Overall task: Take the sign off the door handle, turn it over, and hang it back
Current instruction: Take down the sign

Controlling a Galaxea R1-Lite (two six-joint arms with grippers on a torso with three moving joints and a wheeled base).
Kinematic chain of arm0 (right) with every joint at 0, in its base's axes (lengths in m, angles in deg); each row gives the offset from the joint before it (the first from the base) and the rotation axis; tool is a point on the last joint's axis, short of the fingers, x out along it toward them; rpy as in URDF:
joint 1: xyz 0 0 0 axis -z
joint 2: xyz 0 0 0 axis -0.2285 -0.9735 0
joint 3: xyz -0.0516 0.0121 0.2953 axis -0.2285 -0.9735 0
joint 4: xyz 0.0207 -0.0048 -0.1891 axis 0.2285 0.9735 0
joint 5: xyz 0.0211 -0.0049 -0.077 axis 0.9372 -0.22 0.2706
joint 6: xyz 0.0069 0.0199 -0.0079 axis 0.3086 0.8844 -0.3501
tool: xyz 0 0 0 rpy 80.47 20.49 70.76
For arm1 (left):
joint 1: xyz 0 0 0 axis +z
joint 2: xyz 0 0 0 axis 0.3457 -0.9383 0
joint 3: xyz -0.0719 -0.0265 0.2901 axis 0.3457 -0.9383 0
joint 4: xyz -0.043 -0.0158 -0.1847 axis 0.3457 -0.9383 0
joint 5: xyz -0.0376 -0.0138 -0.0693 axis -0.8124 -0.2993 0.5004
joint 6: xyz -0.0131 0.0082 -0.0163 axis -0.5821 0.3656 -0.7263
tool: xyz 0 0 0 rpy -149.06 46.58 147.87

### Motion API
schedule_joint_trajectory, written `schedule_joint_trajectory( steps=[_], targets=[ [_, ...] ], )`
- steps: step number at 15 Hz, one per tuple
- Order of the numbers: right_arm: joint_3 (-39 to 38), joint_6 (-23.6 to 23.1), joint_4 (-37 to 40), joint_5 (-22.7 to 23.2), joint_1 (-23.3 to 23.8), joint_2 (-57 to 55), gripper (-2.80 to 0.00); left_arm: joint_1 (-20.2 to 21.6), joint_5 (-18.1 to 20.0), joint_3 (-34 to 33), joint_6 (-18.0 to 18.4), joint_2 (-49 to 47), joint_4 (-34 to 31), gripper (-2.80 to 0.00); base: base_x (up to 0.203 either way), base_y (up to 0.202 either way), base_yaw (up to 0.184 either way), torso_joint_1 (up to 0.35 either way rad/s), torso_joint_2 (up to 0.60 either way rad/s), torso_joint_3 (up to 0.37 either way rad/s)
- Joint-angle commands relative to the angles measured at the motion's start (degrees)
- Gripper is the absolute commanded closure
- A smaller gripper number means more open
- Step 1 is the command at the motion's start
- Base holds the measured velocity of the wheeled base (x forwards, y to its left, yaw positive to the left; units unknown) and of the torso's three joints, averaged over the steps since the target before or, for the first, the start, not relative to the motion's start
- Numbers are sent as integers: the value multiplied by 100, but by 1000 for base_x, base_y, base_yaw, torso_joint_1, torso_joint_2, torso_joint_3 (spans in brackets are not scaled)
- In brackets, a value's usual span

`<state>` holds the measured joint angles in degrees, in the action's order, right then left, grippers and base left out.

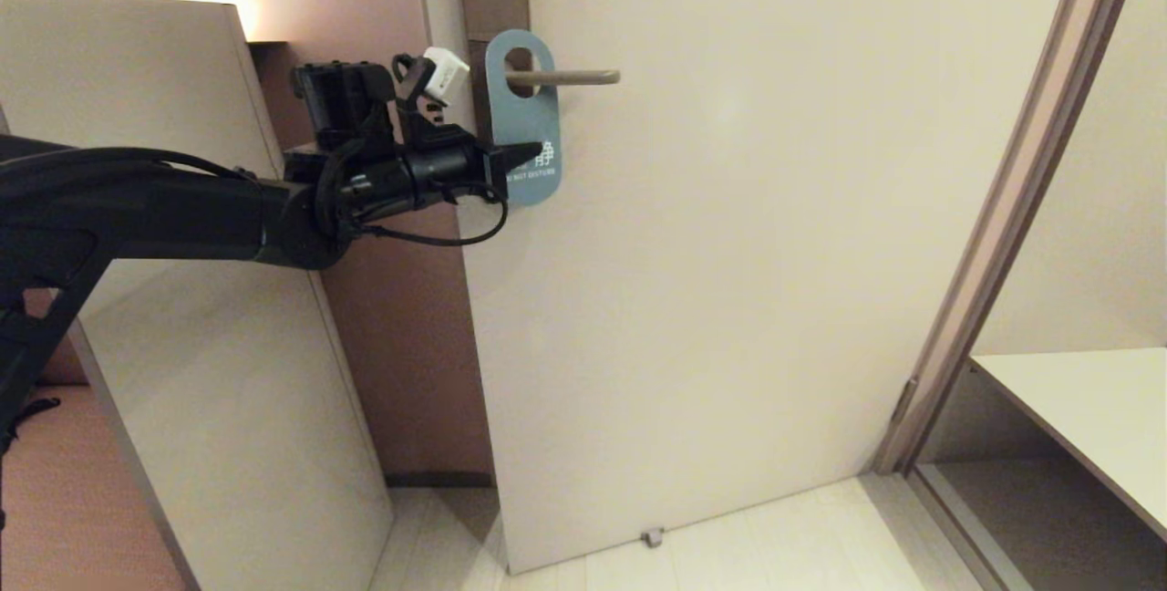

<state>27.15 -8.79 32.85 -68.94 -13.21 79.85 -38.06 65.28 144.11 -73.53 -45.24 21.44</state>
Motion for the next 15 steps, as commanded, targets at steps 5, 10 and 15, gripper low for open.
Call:
schedule_joint_trajectory(
  steps=[5,10,15],
  targets=[
    [0,-5,-1,0,0,-4,0,-299,-704,-1,21,22,-2,0,0,0,0,0,0,0],
    [0,-5,-1,0,0,-4,0,-635,-1194,-1,98,57,-32,0,0,0,0,0,0,0],
    [0,-5,-1,0,0,-4,0,-809,-1426,8,219,92,-190,0,0,0,0,0,0,0]
  ],
)
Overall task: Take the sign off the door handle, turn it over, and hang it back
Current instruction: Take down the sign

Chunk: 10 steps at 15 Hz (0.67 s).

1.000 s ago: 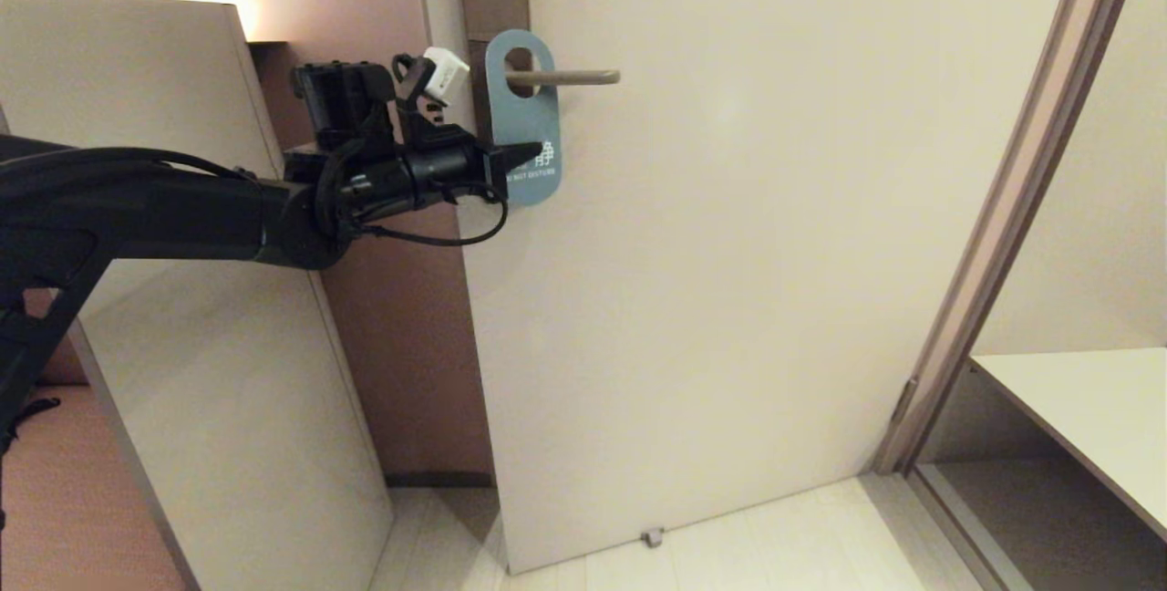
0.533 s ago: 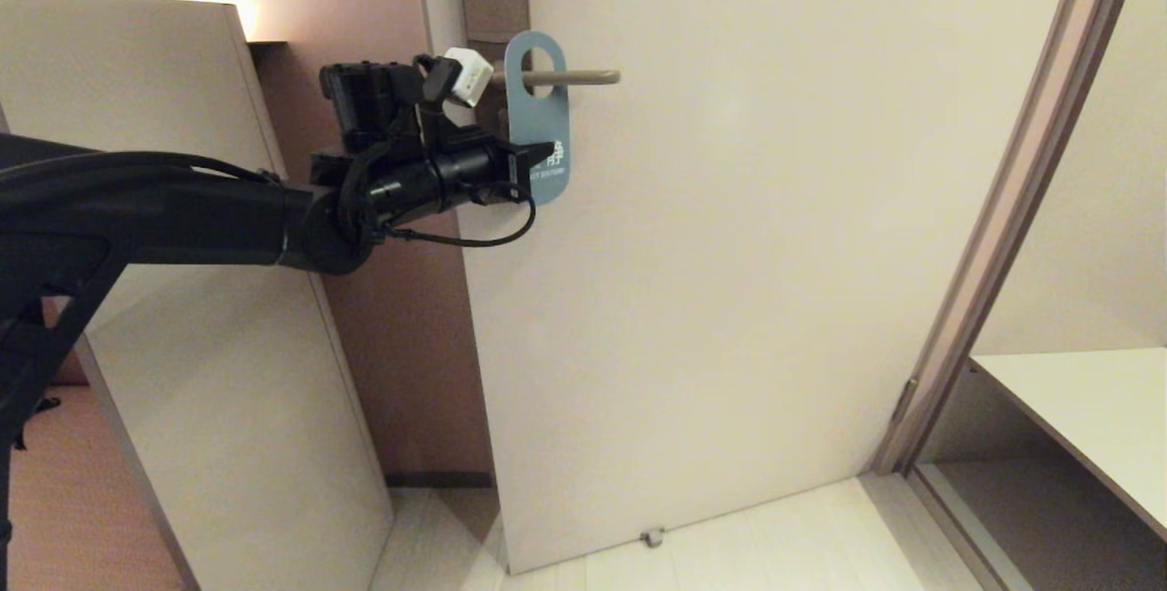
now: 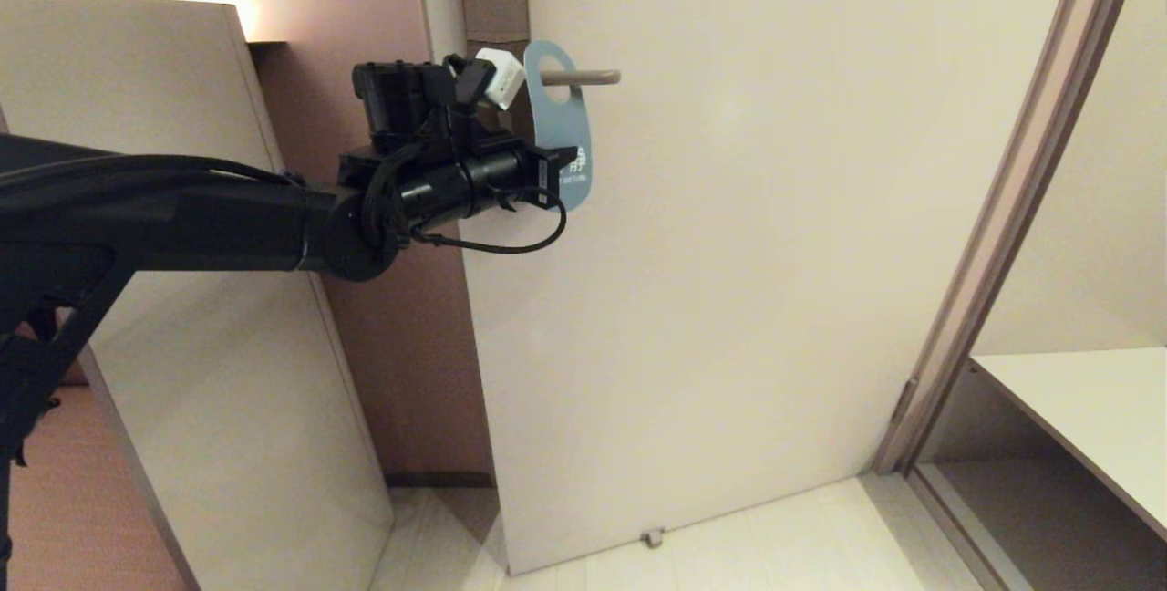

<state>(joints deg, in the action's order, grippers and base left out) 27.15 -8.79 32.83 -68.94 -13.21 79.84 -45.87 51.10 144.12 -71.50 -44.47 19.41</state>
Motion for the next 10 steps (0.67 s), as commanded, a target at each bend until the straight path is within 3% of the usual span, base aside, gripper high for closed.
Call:
schedule_joint_trajectory(
  steps=[1,10],
  targets=[
    [0,-5,0,0,0,-2,0,-37,-33,7,41,10,5,0,0,0,0,0,0,0],
    [0,-5,-2,0,0,-2,0,-196,-51,301,62,-12,-126,0,0,0,0,0,0,0]
  ],
)
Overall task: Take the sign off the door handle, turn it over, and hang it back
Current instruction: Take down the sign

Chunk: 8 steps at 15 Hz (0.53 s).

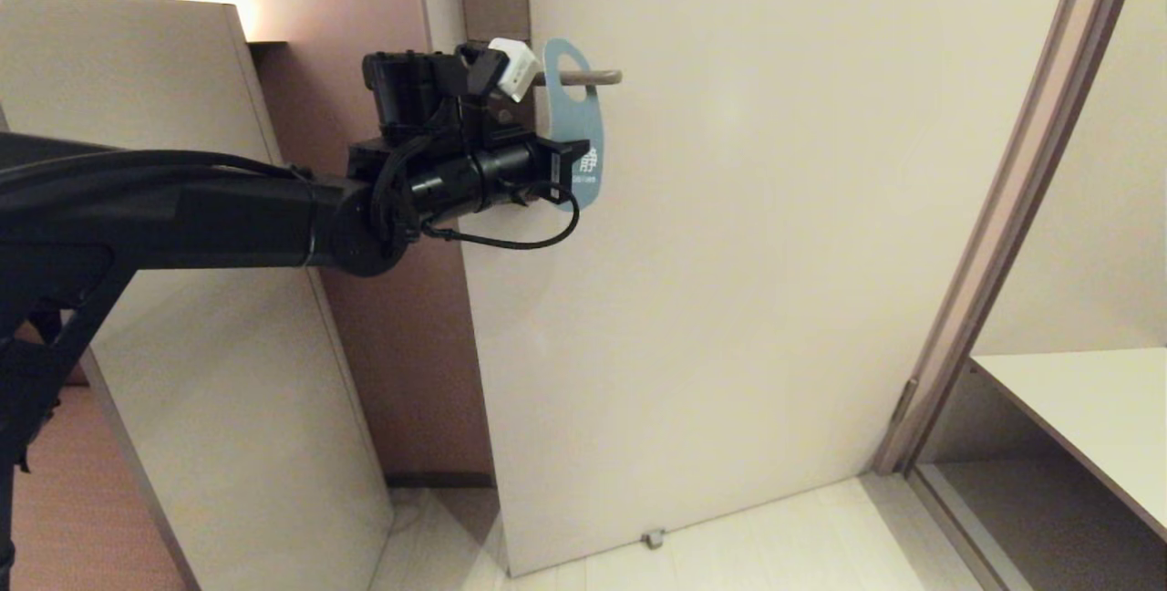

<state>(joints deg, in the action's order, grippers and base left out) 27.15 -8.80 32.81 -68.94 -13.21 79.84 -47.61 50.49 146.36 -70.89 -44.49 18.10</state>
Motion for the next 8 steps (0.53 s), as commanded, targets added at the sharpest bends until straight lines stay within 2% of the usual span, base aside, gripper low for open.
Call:
schedule_joint_trajectory(
  steps=[1,8],
  targets=[
    [0,-4,-4,0,0,-2,0,-50,14,173,1,-17,-62,0,0,0,0,0,0,0],
    [0,-4,2,0,0,-2,0,-94,-143,220,107,-89,-137,0,0,0,0,0,0,0]
  ],
)
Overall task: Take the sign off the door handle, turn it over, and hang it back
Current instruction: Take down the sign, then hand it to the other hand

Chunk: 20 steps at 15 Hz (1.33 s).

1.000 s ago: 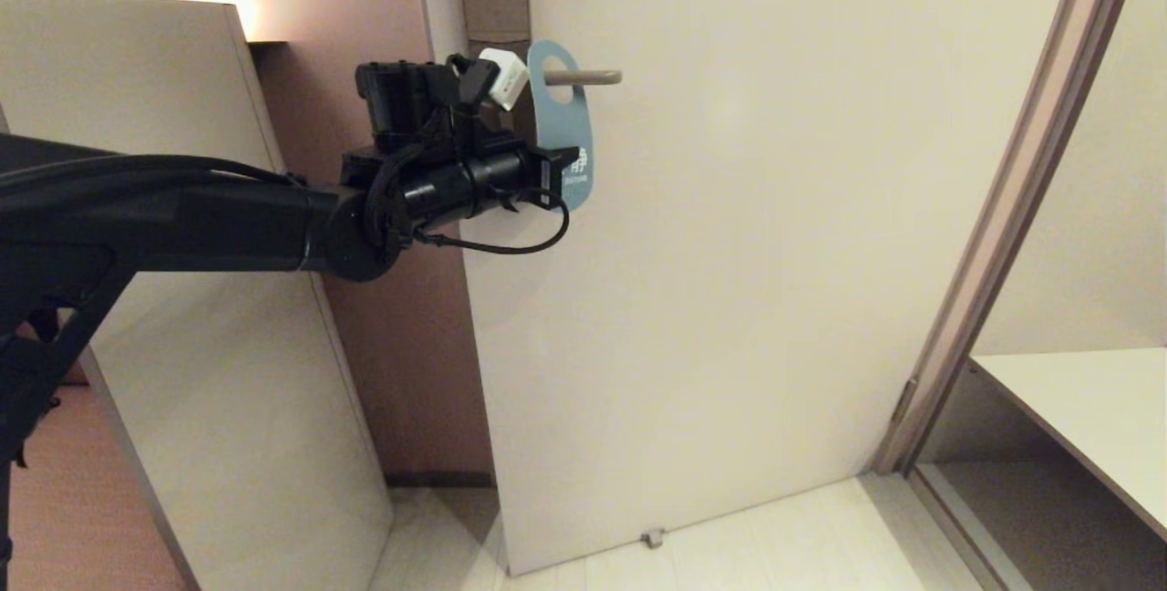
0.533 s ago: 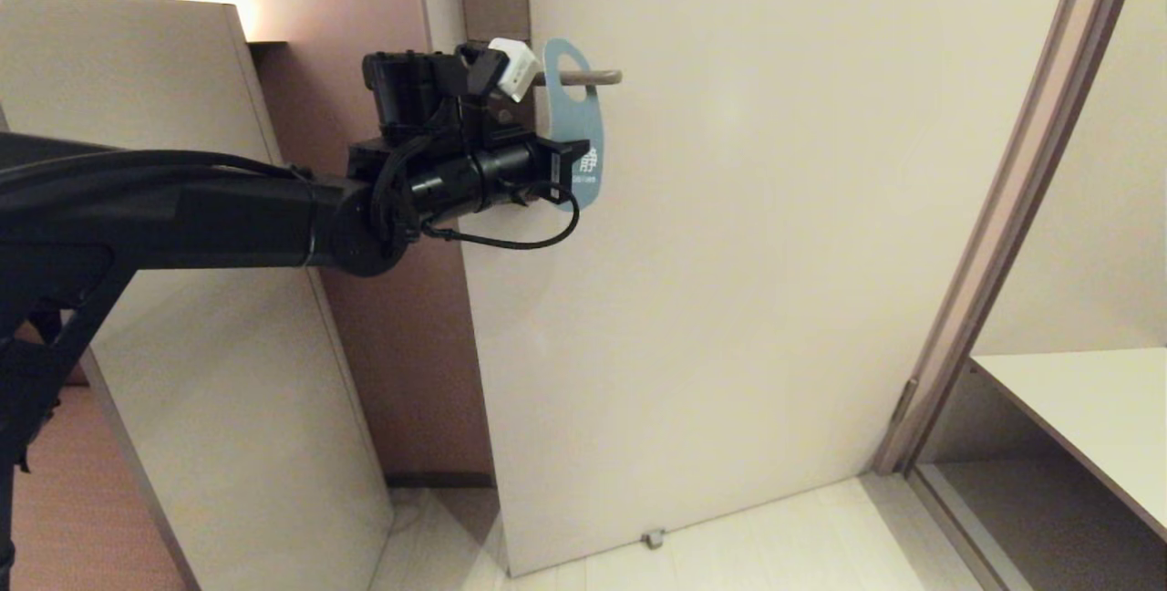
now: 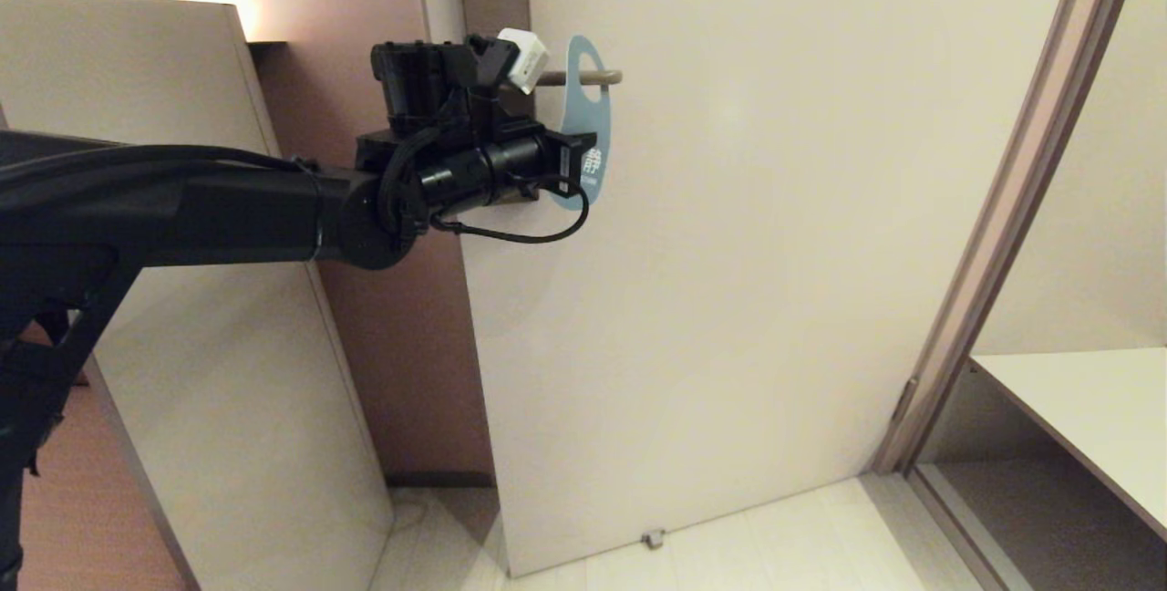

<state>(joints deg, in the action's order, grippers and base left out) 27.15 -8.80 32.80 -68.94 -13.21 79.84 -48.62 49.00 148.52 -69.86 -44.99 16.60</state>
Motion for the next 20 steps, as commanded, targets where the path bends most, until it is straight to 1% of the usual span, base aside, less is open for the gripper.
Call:
schedule_joint_trajectory(
  steps=[1,7,14,20],
  targets=[
    [0,-4,4,0,0,-2,0,9,5,7,7,-73,10,0,0,0,0,0,0,0],
    [0,-4,4,0,0,-2,0,22,13,188,4,-297,-5,0,0,0,0,0,0,0],
    [0,-4,4,0,0,-2,0,21,40,885,-5,-581,-225,0,0,0,0,0,0,0],
    [0,-4,4,0,0,-2,0,-104,51,895,-5,-626,-226,0,0,0,0,0,0,0]
  ],
)
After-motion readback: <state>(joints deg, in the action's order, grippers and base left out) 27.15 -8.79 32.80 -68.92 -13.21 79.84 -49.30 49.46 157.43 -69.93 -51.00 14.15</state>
